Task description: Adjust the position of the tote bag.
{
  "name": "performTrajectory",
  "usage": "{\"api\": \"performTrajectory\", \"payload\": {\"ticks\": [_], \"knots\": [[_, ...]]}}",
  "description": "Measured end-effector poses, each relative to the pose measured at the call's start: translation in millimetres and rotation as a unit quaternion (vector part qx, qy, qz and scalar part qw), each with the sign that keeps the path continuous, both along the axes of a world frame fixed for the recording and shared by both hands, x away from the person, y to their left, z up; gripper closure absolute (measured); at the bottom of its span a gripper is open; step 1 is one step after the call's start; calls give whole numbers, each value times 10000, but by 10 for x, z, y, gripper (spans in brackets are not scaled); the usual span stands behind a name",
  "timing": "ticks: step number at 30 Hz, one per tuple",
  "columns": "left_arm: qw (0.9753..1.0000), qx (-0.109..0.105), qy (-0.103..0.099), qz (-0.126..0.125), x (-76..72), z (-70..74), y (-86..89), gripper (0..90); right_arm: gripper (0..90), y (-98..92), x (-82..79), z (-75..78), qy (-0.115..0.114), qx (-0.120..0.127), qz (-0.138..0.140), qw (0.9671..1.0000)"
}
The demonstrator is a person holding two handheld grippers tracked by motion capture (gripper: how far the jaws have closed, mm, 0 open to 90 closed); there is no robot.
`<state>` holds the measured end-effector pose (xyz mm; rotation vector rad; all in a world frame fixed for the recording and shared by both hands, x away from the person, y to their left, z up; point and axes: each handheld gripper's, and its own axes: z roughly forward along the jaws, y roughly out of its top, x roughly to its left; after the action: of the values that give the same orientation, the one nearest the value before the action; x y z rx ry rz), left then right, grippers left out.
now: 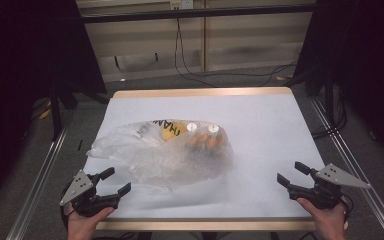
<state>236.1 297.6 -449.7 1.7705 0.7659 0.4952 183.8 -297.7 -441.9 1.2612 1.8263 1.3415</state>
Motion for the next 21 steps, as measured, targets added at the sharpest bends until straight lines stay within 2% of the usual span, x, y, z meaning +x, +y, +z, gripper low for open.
{"api": "performTrajectory", "payload": {"ticks": [4, 6, 7, 8, 9, 10, 12, 16, 18, 20, 21], "knots": [[10000, -28, 35, -57, -9, 5, 10, 223, 245, -6, 5, -4, 107, 63, 5, 9999], [9997, -190, 128, -99, -6, -6, 8, 227, 255, -21, 11, -11, 142, 42, 5, 9999], [9998, -122, 172, -55, -5, -11, -2, 232, 278, -17, 33, -24, 252, 105, 69, 9996], [9997, -82, 207, -107, -6, -24, -32, 232, 282, -10, 42, -30, 276, 53, 91, 9996], [9997, -82, 207, -107, -6, -24, -32, 232, 282, -10, 42, -30, 276, 53, 91, 9996], [9998, -32, 174, -82, -16, -12, -53, 232, 297, 9, 67, -36, 300, -48, 187, 9994], [9998, -95, 168, -65, -26, -5, -59, 232, 298, 22, 83, -37, 329, 42, 247, 9991], [9998, 80, 75, -176, -71, 15, -90, 230, 299, 69, 90, -39, 345, -39, 383, 9987], [9998, 25, 58, -182, -102, 28, -77, 221, 300, 103, 82, -35, 363, -124, 502, 9980], [9998, -4, 51, -173, -108, 35, -69, 219, 301, 108, 81, -32, 355, -141, 492, 9981], [9997, -106, 94, -209, -103, 41, -55, 219, 301, 115, 82, -31, 359, -147, 515, 9979]]}}
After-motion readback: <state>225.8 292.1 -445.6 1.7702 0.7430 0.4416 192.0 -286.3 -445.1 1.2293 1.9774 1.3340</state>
